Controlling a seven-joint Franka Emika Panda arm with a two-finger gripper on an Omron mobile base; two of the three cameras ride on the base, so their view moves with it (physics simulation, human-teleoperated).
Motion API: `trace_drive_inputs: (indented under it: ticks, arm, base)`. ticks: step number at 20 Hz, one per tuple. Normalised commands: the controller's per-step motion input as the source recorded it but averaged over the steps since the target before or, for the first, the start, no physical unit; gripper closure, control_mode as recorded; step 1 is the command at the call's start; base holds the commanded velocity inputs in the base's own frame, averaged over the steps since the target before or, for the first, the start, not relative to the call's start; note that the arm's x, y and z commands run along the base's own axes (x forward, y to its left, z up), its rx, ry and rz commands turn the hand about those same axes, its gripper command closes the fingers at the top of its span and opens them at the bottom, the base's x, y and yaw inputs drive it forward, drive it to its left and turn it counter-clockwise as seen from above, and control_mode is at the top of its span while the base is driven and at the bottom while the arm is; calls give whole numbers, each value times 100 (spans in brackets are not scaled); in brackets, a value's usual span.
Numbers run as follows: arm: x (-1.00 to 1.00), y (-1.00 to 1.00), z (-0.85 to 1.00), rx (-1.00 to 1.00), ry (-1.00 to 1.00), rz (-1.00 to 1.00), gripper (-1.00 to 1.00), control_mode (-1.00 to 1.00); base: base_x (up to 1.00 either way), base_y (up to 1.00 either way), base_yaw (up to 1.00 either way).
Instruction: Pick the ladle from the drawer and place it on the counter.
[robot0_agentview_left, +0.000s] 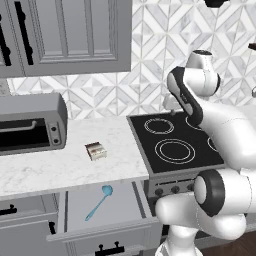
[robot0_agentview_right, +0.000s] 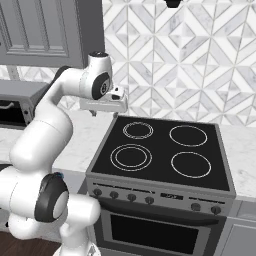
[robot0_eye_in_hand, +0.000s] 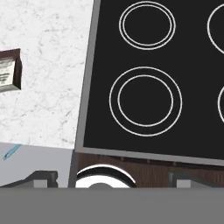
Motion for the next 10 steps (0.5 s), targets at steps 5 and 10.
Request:
trace_drive_inputs:
  ticks: [5,10]
  arm:
    - [19,23,-21,0,1,0,-100,-100]
    - [2,16,-23,0,1,0,-100,-100]
  base:
    - [0,0,0]
    - [0,0,0]
